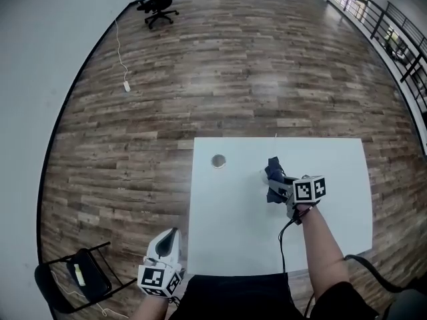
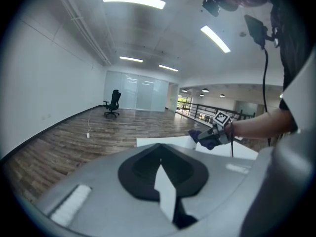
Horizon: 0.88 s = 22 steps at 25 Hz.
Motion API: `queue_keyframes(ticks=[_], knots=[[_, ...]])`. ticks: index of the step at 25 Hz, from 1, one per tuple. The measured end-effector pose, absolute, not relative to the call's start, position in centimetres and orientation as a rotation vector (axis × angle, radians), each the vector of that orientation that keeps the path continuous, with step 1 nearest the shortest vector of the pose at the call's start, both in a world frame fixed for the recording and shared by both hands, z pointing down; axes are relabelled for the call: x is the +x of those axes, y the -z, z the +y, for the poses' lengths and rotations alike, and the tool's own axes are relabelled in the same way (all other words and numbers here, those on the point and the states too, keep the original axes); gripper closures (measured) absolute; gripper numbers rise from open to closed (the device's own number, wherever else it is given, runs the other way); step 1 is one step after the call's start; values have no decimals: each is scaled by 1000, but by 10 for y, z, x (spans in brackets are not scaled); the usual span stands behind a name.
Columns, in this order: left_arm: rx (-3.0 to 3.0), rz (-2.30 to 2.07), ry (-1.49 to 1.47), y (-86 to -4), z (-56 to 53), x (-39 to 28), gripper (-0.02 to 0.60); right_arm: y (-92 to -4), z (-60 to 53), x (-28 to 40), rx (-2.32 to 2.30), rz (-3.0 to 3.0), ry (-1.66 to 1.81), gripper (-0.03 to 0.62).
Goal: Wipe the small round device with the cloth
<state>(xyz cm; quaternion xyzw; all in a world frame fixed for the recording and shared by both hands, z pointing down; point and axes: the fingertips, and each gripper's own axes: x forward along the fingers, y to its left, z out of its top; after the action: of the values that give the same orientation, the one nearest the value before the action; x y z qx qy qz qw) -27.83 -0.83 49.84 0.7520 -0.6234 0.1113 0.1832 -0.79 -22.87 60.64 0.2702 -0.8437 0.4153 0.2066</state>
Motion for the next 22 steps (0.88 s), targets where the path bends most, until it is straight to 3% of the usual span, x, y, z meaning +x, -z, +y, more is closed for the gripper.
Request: queue_keyframes(ticks=[12,22], knots=[[2159,-1718,-355,-498,-16,-269,575,-640,-217,16,787,-2287,-1322,462],[2080,-1773,-342,-513,-11,-294,575,-693,-213,-1,725,-2203,-1362,462]])
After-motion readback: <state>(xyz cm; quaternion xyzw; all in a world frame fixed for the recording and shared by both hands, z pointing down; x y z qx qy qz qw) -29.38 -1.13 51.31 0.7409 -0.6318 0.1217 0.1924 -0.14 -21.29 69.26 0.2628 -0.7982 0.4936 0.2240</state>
